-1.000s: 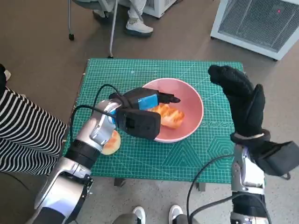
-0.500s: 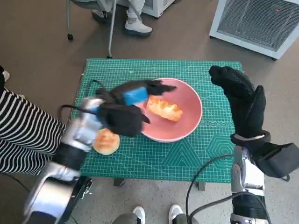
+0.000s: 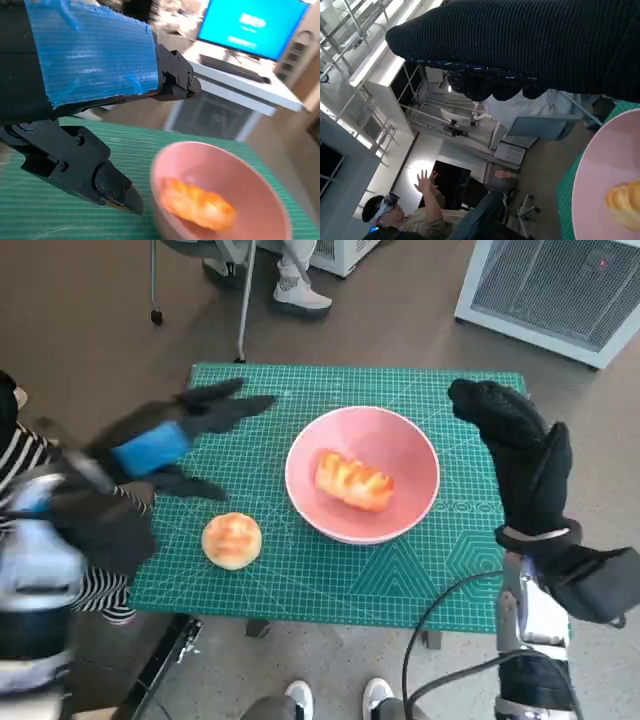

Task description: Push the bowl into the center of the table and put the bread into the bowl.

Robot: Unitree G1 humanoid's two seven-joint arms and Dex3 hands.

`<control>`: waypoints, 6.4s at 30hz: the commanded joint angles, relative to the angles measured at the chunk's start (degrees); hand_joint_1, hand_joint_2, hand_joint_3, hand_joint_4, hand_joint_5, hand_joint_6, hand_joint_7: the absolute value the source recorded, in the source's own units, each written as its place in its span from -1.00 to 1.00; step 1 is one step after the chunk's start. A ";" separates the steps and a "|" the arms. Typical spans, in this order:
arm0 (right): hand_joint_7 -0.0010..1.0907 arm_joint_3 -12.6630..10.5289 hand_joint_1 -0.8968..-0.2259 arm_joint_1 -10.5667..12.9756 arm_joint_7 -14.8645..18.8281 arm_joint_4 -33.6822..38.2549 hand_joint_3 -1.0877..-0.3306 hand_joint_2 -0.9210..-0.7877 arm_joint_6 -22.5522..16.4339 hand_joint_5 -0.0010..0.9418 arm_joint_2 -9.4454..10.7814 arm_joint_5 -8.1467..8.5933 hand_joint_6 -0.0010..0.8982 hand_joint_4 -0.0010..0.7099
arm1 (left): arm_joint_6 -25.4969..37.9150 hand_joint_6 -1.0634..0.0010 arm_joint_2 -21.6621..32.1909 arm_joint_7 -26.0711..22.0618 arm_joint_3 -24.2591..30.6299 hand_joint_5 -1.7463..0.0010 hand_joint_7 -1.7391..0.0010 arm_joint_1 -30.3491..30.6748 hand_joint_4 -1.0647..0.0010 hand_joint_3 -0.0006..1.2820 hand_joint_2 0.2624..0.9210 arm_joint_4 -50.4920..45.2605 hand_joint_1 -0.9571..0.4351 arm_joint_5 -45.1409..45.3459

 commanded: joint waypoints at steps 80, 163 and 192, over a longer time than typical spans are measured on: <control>0.08 -0.14 -0.69 2.82 1.55 -1.11 -0.18 -1.00 3.21 -1.00 -0.23 1.03 -0.99 -0.28 | -16.79 -0.01 -4.48 21.25 -15.63 -0.33 -0.39 3.70 -0.37 -0.86 1.00 29.82 0.38 17.88; 0.07 -2.31 -0.66 2.50 1.60 1.21 -0.24 -1.00 -0.94 -0.97 -0.41 1.36 -0.98 -0.18 | -2.71 0.62 -28.65 12.88 -22.87 1.00 0.92 -24.09 0.81 -0.99 0.63 37.78 -0.07 13.62; 0.05 -0.05 -0.63 -2.59 -5.55 -8.58 -0.25 -1.00 6.31 -1.00 -0.86 -3.61 -0.92 -0.32 | -6.34 0.81 -38.74 12.87 -0.03 0.98 0.61 -7.03 0.78 -0.49 1.00 12.11 -0.56 -24.10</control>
